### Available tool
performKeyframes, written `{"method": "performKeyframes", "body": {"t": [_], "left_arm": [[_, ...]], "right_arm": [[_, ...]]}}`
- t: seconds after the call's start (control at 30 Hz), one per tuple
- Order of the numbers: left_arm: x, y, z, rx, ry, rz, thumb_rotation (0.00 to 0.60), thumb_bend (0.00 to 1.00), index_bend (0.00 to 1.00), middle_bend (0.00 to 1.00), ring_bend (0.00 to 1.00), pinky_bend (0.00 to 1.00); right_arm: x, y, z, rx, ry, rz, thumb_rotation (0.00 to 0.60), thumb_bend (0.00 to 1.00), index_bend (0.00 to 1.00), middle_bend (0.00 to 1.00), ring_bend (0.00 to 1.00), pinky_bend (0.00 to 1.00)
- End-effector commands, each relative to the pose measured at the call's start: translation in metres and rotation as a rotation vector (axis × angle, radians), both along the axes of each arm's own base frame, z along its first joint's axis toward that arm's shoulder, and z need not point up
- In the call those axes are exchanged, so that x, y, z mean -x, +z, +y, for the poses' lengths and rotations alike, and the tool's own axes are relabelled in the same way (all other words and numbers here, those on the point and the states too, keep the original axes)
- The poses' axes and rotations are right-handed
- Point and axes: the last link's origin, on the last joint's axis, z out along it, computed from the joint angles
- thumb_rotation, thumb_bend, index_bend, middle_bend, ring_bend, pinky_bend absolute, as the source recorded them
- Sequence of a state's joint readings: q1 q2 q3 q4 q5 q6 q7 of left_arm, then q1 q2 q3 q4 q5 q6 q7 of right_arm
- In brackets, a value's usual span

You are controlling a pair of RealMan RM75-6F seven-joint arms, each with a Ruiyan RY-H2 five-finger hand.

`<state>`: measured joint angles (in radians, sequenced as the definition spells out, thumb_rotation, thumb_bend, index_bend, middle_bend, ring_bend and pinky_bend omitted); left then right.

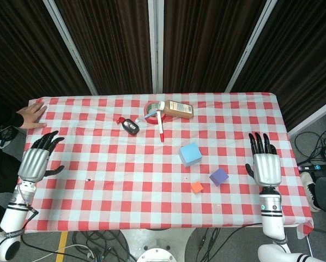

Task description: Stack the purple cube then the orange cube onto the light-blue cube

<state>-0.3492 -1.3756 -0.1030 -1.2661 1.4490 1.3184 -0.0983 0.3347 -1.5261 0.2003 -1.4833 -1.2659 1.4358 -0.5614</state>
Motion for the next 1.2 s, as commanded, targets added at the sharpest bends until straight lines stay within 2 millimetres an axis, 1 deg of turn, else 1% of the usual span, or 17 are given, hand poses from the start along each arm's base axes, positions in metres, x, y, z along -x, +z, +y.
{"method": "performKeyframes", "body": {"t": [0.03, 0.33, 0.47, 0.53, 0.57, 0.63, 0.67, 0.7, 0.77, 0.8, 0.87, 0.97, 1.03, 1.1, 1.2], "left_arm": [[0.0, 0.0, 0.0, 0.0, 0.0, 0.0, 0.6, 0.21, 0.26, 0.2, 0.13, 0.23], [-0.001, 0.001, 0.001, -0.001, -0.002, -0.005, 0.6, 0.21, 0.26, 0.2, 0.13, 0.23], [0.0, 0.003, 0.0, -0.004, 0.004, -0.015, 0.6, 0.21, 0.26, 0.2, 0.13, 0.23], [0.0, 0.004, 0.0, -0.004, 0.006, -0.016, 0.6, 0.21, 0.26, 0.2, 0.13, 0.23], [0.0, 0.004, 0.001, -0.005, 0.005, -0.019, 0.6, 0.21, 0.26, 0.2, 0.13, 0.23], [-0.001, 0.004, 0.001, -0.006, -0.001, -0.021, 0.6, 0.21, 0.26, 0.2, 0.13, 0.23], [-0.001, 0.004, 0.0, -0.006, -0.003, -0.019, 0.6, 0.21, 0.26, 0.2, 0.13, 0.23], [-0.002, 0.004, 0.0, -0.006, -0.004, -0.017, 0.6, 0.21, 0.26, 0.2, 0.13, 0.23], [-0.002, 0.004, 0.0, -0.008, -0.003, -0.019, 0.6, 0.21, 0.26, 0.2, 0.13, 0.23], [-0.002, 0.005, 0.0, -0.01, -0.003, -0.019, 0.6, 0.21, 0.26, 0.2, 0.13, 0.23], [-0.002, 0.006, 0.0, -0.013, -0.002, -0.02, 0.6, 0.21, 0.26, 0.2, 0.13, 0.23], [-0.002, 0.005, 0.0, -0.012, -0.001, -0.019, 0.6, 0.21, 0.26, 0.2, 0.13, 0.23], [-0.002, 0.005, 0.0, -0.011, 0.0, -0.019, 0.6, 0.21, 0.26, 0.2, 0.13, 0.23], [-0.001, 0.005, 0.0, -0.011, 0.001, -0.019, 0.6, 0.21, 0.26, 0.2, 0.13, 0.23], [-0.001, 0.005, 0.0, -0.012, 0.002, -0.018, 0.6, 0.21, 0.26, 0.2, 0.13, 0.23]], "right_arm": [[0.0, 0.0, 0.0, -0.001, 0.001, 0.001, 0.6, 0.14, 0.0, 0.08, 0.0, 0.26], [-0.003, 0.004, 0.001, 0.01, 0.008, 0.007, 0.6, 0.14, 0.0, 0.08, 0.0, 0.26], [-0.004, -0.001, 0.0, -0.011, 0.012, 0.016, 0.6, 0.14, 0.0, 0.1, 0.02, 0.26], [-0.004, -0.006, 0.001, -0.035, 0.016, 0.04, 0.6, 0.14, 0.03, 0.15, 0.08, 0.28], [-0.004, -0.008, 0.001, -0.048, 0.021, 0.057, 0.6, 0.14, 0.05, 0.19, 0.12, 0.32], [-0.004, -0.011, 0.001, -0.088, 0.039, 0.109, 0.6, 0.13, 0.09, 0.3, 0.23, 0.42], [-0.005, -0.011, 0.001, -0.107, 0.051, 0.135, 0.6, 0.13, 0.09, 0.38, 0.31, 0.48], [-0.006, -0.012, 0.001, -0.13, 0.062, 0.158, 0.6, 0.13, 0.09, 0.43, 0.37, 0.52], [-0.009, -0.013, 0.003, -0.193, 0.099, 0.222, 0.6, 0.11, 0.1, 0.62, 0.56, 0.65], [-0.01, -0.012, 0.004, -0.222, 0.115, 0.252, 0.6, 0.1, 0.1, 0.67, 0.62, 0.69], [-0.012, -0.012, 0.007, -0.293, 0.146, 0.31, 0.6, 0.07, 0.1, 0.79, 0.77, 0.79], [-0.013, -0.014, 0.013, -0.386, 0.173, 0.351, 0.6, 0.02, 0.13, 0.9, 0.87, 0.85], [-0.012, -0.015, 0.015, -0.447, 0.19, 0.391, 0.6, 0.02, 0.15, 0.94, 0.91, 0.88], [-0.011, -0.017, 0.015, -0.494, 0.198, 0.423, 0.6, 0.02, 0.16, 0.97, 0.94, 0.89], [-0.01, -0.019, 0.011, -0.546, 0.194, 0.463, 0.6, 0.03, 0.15, 0.98, 0.96, 0.9]]}}
